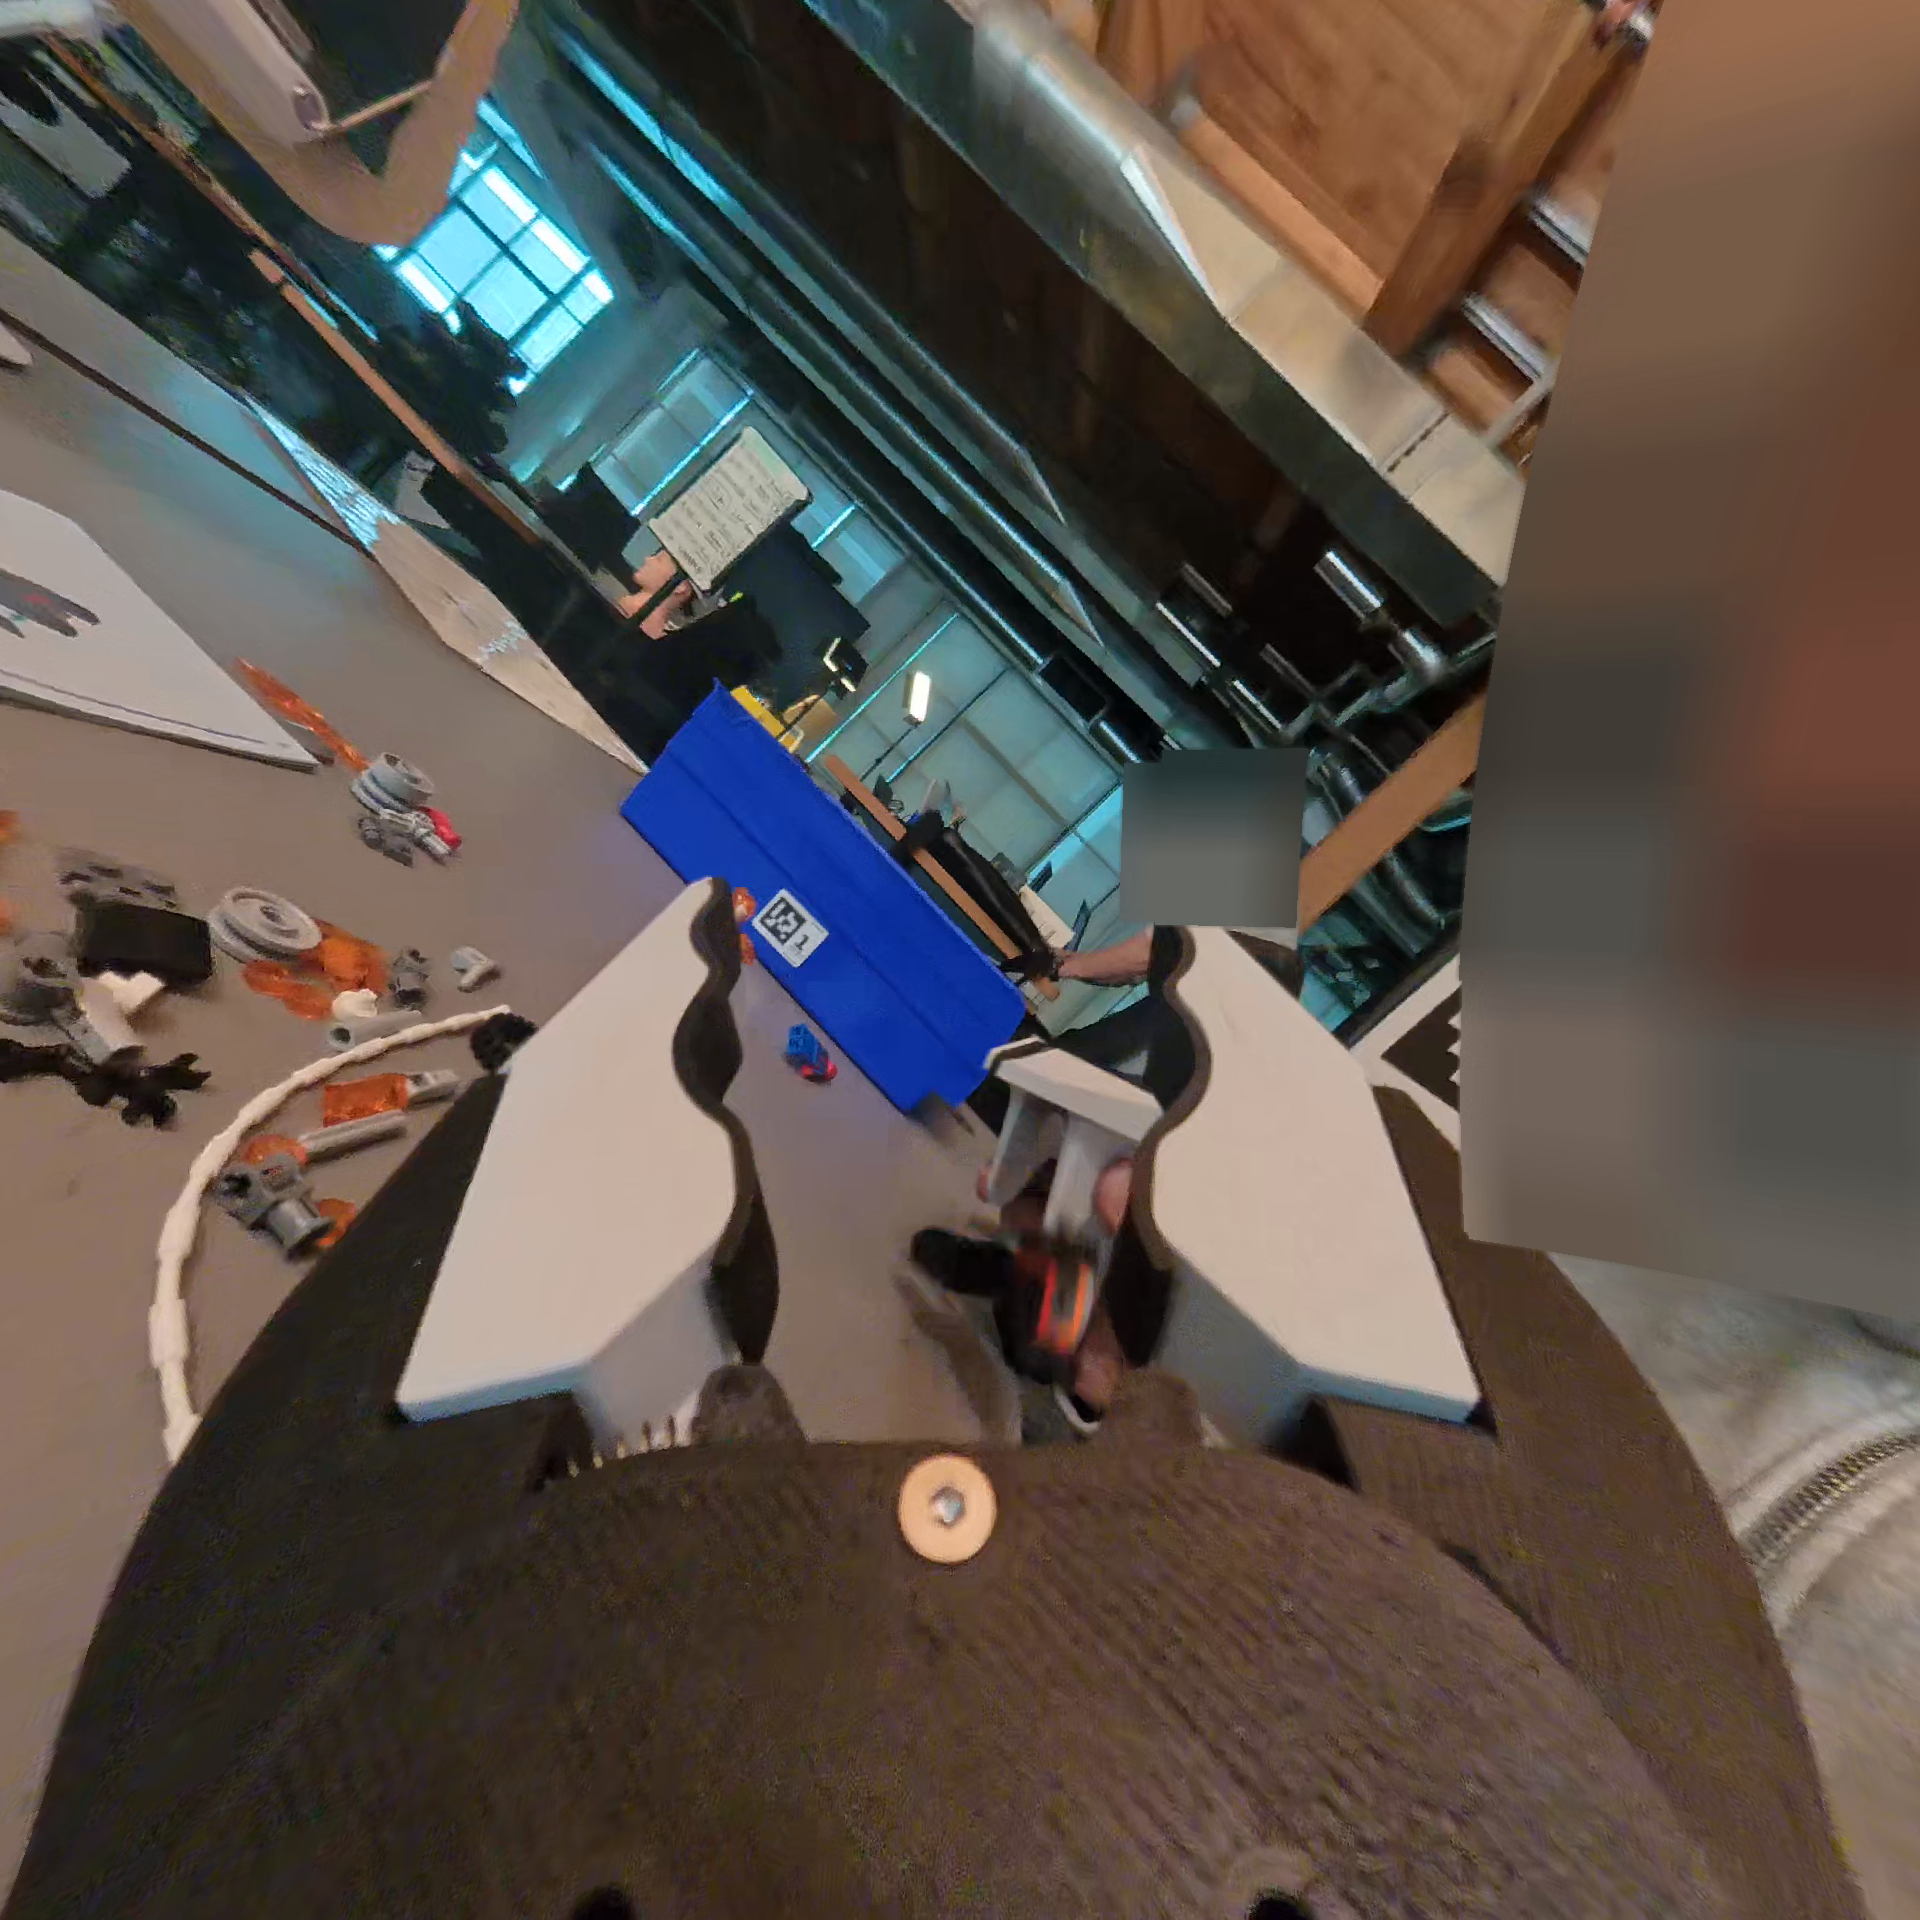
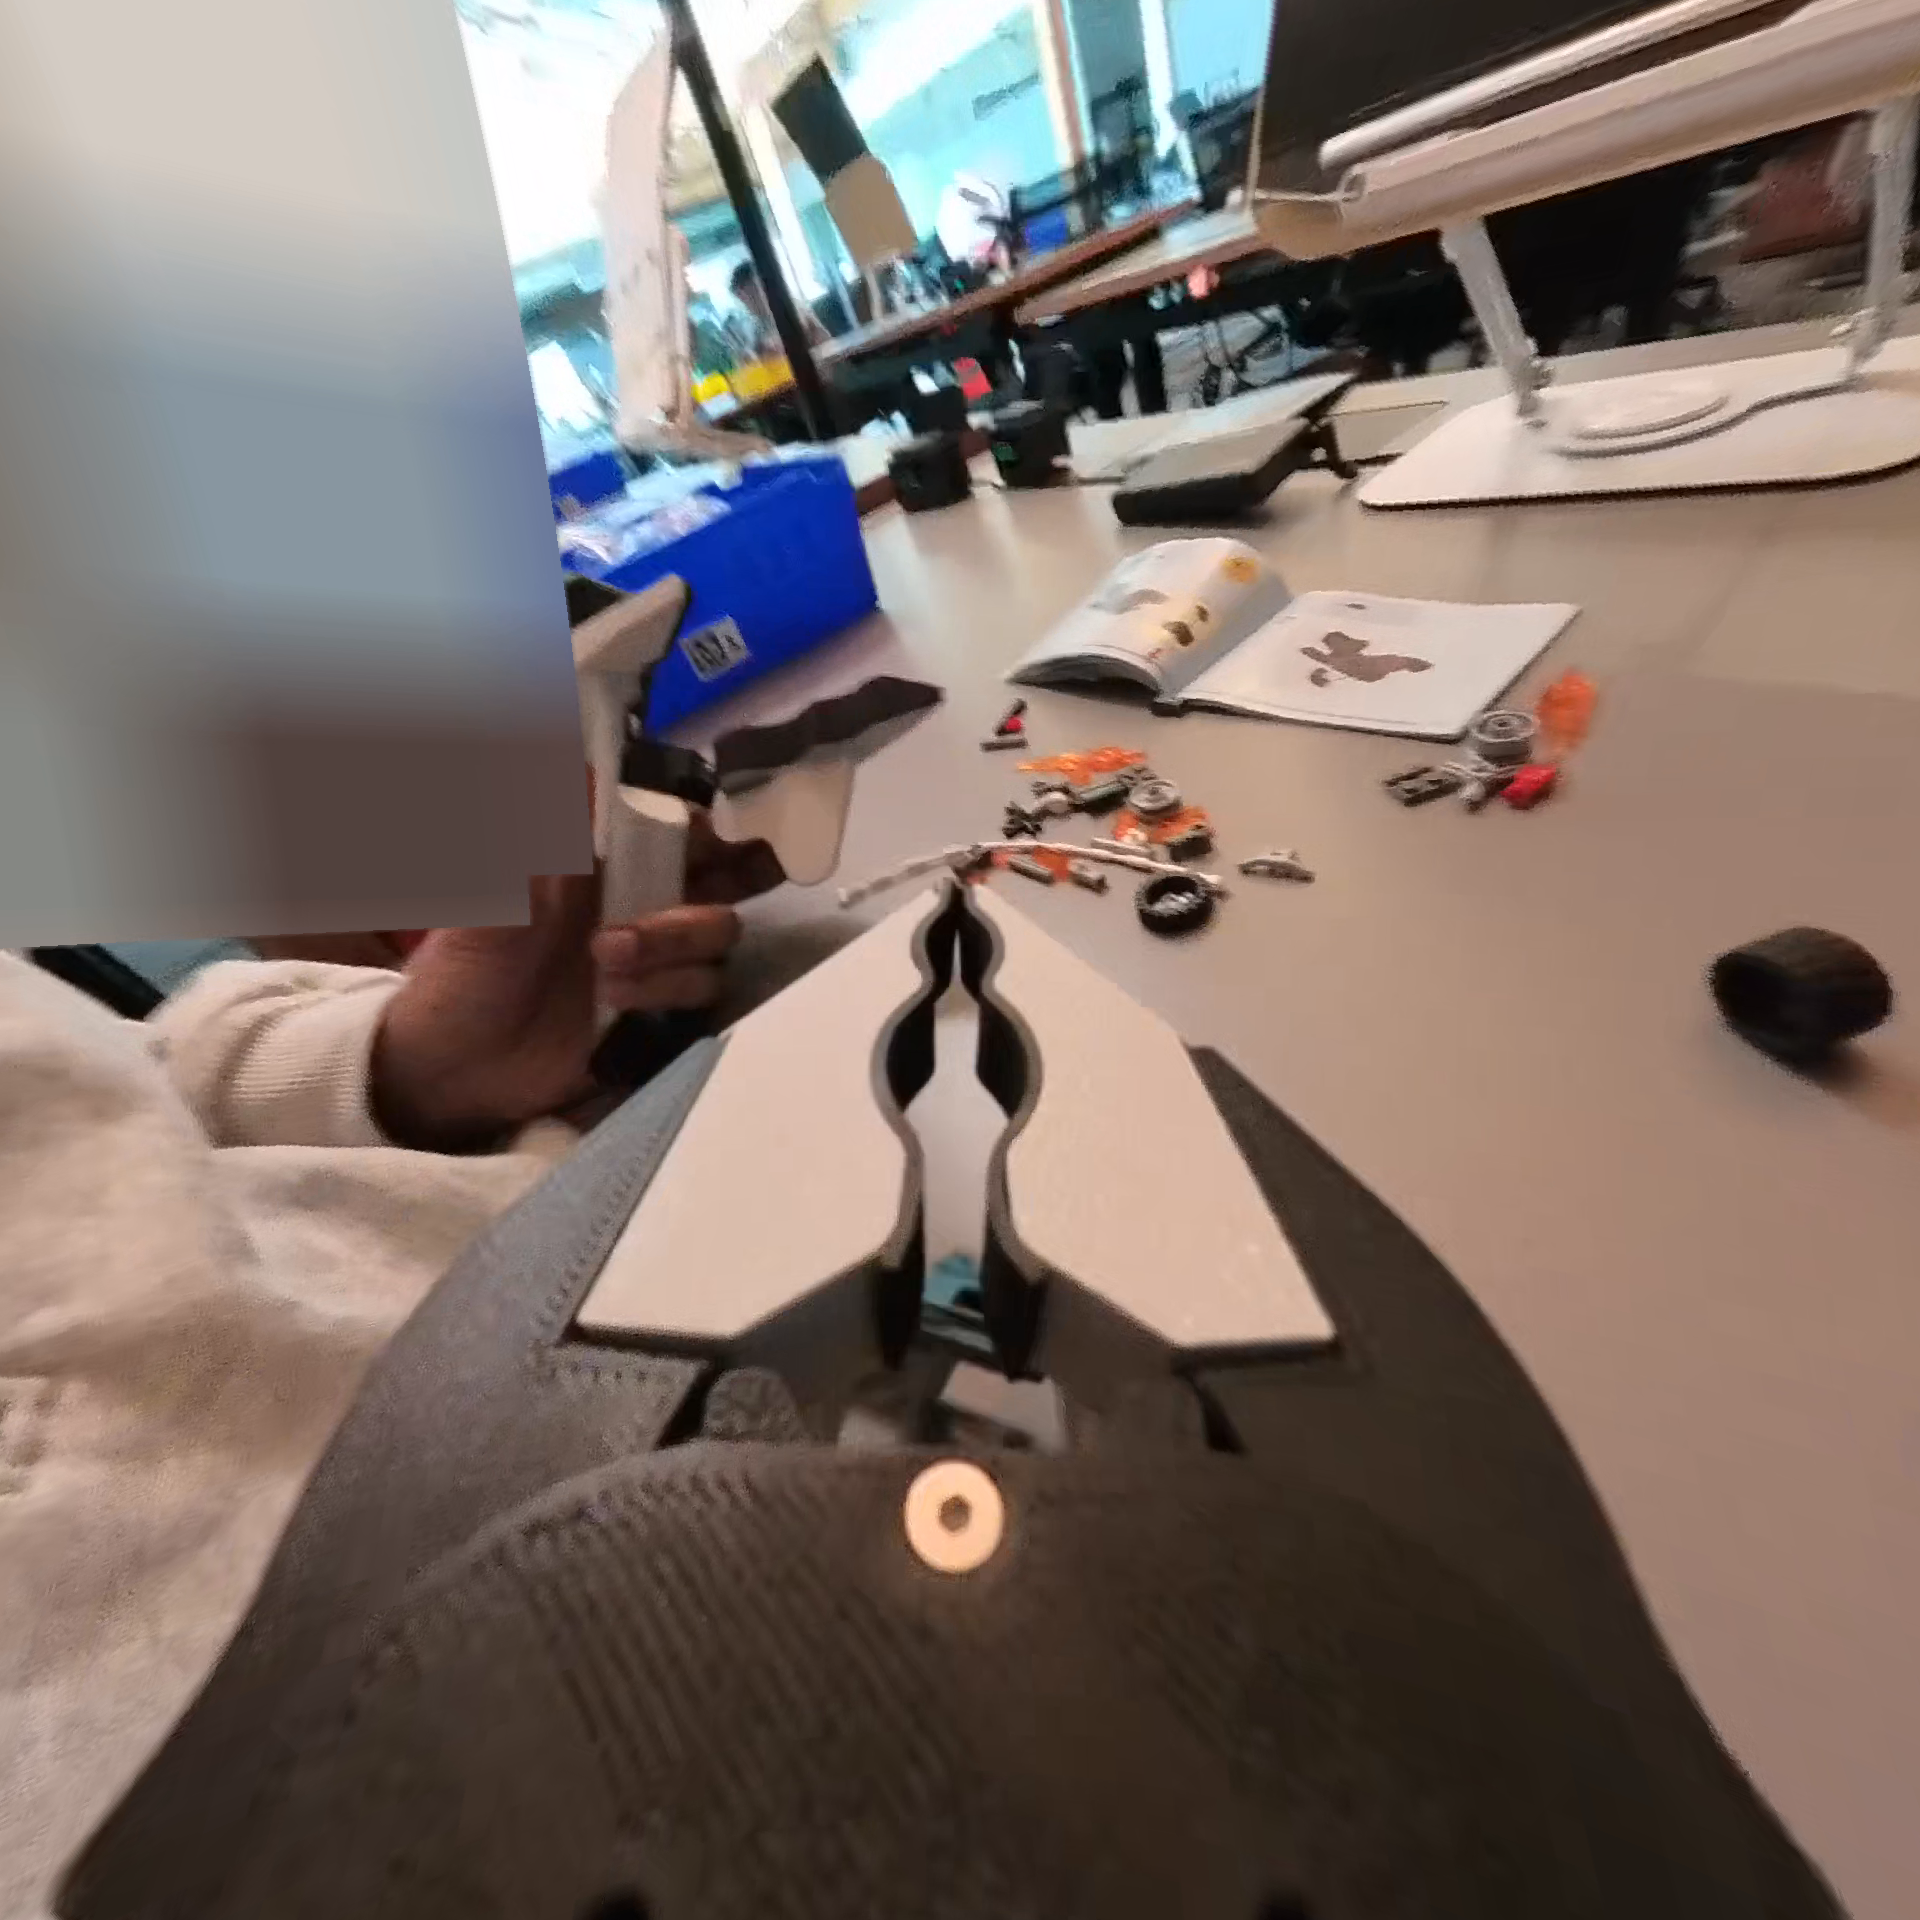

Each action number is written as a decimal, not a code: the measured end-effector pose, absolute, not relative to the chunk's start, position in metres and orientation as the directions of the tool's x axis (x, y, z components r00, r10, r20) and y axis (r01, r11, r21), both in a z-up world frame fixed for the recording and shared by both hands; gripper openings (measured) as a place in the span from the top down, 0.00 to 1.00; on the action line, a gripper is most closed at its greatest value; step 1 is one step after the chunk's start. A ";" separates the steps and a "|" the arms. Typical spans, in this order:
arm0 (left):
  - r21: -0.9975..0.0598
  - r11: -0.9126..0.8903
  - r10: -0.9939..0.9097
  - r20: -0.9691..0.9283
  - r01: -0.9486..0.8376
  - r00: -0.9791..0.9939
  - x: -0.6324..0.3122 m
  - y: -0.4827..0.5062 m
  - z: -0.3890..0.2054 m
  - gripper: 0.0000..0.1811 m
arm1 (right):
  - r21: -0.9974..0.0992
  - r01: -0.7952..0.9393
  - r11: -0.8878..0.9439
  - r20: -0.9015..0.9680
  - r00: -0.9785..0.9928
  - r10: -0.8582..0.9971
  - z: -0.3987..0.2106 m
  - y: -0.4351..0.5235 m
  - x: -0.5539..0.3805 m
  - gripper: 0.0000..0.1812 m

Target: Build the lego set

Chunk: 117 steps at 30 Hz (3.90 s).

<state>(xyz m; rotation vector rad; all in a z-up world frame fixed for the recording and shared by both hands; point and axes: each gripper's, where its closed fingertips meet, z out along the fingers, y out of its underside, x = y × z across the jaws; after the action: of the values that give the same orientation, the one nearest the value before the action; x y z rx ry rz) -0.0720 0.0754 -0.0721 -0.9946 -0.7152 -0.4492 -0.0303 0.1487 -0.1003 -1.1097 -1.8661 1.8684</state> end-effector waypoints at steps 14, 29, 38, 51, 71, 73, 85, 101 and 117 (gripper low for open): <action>-0.591 0.441 -0.067 0.729 0.675 0.682 -0.066 0.083 -0.074 0.65 | -0.931 0.334 -0.147 -0.334 -0.618 0.712 -0.103 0.168 -0.041 0.87; -0.625 0.403 -0.102 0.695 0.669 0.711 -0.053 0.089 -0.070 0.68 | -0.920 0.387 -0.065 -0.232 -0.402 0.886 -0.119 0.308 0.053 0.82; -0.774 0.300 0.010 0.587 0.557 0.810 -0.032 0.111 -0.072 0.68 | -0.971 0.238 -0.002 0.006 0.030 1.000 -0.184 0.445 0.101 0.71; -0.855 0.076 0.008 0.514 0.512 0.858 -0.009 0.170 -0.087 0.71 | -0.937 0.231 -0.261 -0.238 0.123 0.964 -0.274 0.408 0.115 0.74; -0.960 0.132 -0.063 0.242 0.249 0.968 0.086 0.173 -0.062 0.71 | -0.736 0.668 -0.108 0.160 0.326 0.932 -0.329 0.422 0.408 0.75; -0.934 0.102 -0.124 0.330 0.342 0.936 0.133 0.183 -0.070 0.71 | -0.753 0.649 -0.105 0.196 0.374 0.906 -0.314 0.431 0.455 0.74; -0.877 0.105 -0.151 0.453 0.470 0.879 0.371 0.240 -0.084 0.71 | -0.697 0.713 -0.076 0.261 0.351 0.900 -0.311 0.488 0.659 0.73; -0.890 -0.371 -0.250 0.371 0.266 0.894 0.601 0.415 -0.160 0.68 | -0.854 0.464 -0.234 0.135 0.634 0.762 -0.369 0.711 0.762 0.59; -0.601 -0.683 -0.048 0.604 0.414 0.796 0.541 0.557 -0.417 0.89 | -0.699 0.350 -0.624 -0.034 0.855 0.518 -0.727 0.989 0.665 0.76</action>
<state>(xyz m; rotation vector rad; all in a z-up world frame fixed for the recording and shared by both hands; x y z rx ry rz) 0.5410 0.5574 -0.4171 -2.2084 -0.2692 -0.7688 0.6650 0.9895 -0.7274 -2.3037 -0.6265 0.3016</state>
